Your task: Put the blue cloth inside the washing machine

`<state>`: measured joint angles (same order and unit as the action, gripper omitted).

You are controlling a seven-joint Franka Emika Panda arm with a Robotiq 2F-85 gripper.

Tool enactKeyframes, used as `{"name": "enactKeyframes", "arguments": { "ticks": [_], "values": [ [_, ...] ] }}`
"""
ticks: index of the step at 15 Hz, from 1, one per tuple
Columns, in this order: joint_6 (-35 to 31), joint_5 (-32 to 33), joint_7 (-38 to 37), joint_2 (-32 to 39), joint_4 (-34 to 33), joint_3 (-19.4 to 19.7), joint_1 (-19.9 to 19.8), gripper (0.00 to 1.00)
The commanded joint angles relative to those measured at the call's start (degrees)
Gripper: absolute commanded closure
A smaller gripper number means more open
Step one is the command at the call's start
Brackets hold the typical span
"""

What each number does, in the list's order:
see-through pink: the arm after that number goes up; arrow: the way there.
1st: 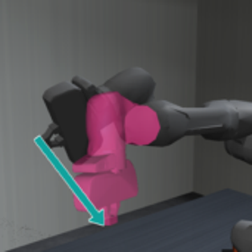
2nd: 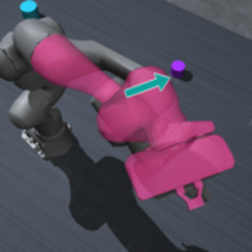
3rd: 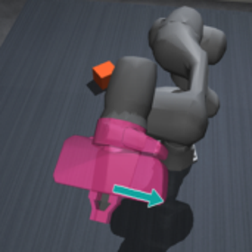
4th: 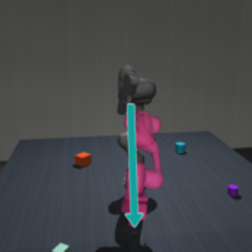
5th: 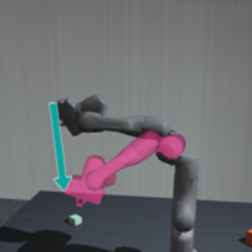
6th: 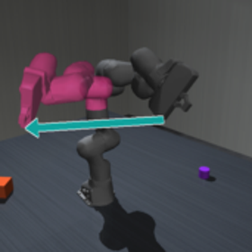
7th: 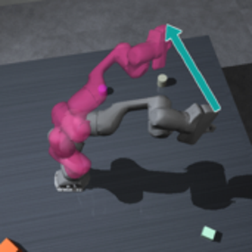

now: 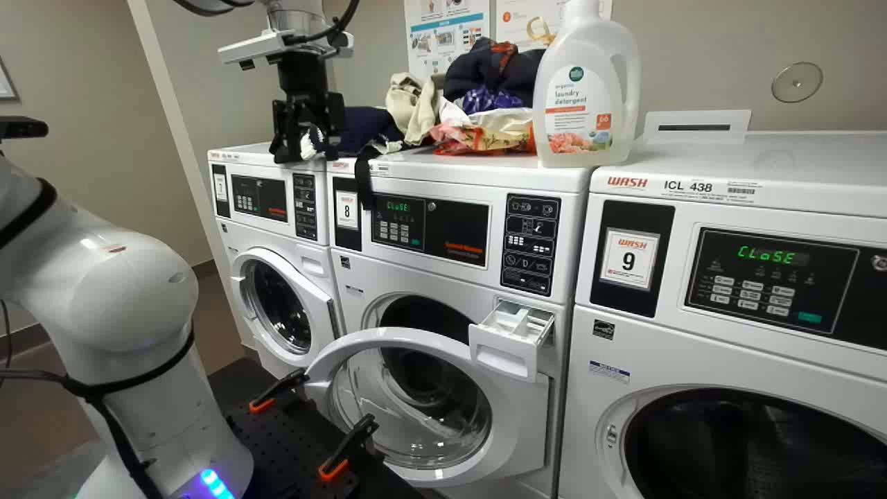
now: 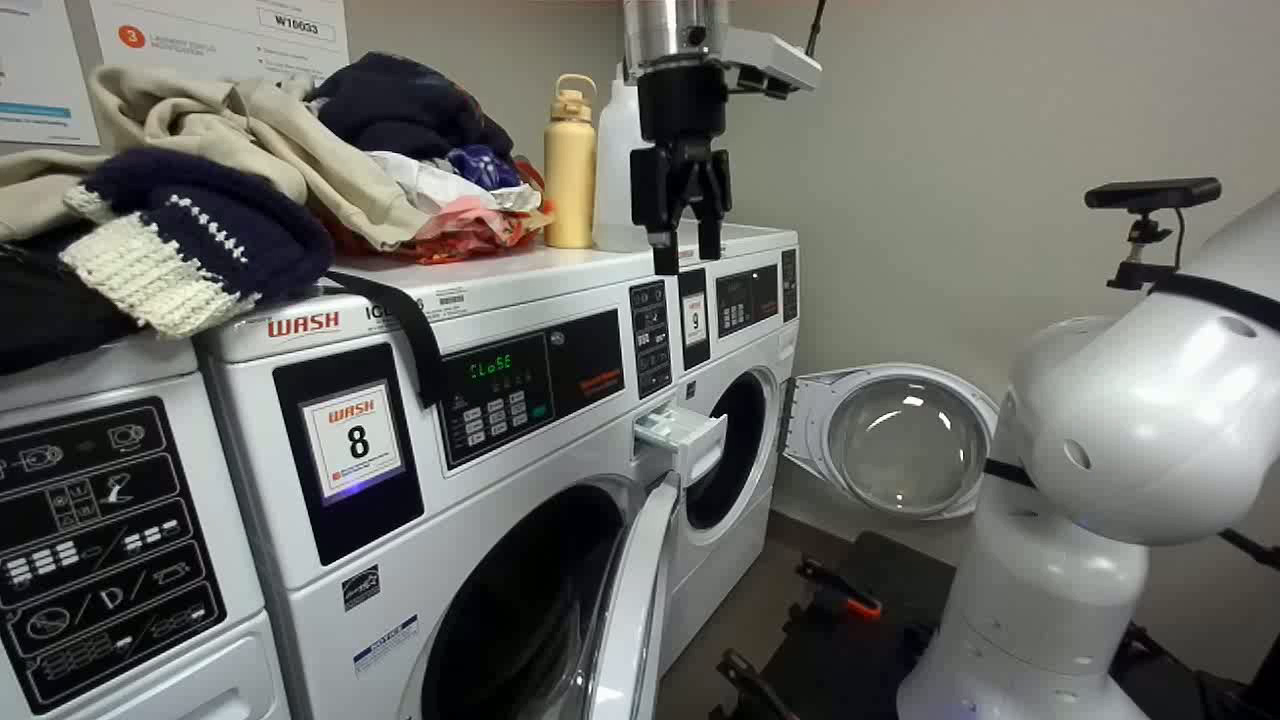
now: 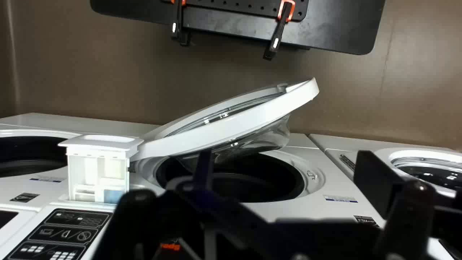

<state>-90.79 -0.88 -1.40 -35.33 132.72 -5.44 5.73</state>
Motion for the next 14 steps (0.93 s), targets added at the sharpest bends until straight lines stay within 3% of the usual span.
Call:
{"name": "enactKeyframes", "arguments": {
  "ticks": [1, 4, 7, 14],
  "values": [
    [0.1, 0.0, 0.0, 0.1, -0.2, -0.1, -0.1, 0.0],
    [-3.8, -0.4, 1.1, 4.4, -1.4, -1.0, 1.0, 0.0],
    [-12.2, 0.4, 3.3, 11.1, -4.2, -2.3, 2.9, 0.0],
    [-32.4, 2.9, 9.3, 29.1, -19.6, -5.4, 5.5, 0.0]
  ]
}}
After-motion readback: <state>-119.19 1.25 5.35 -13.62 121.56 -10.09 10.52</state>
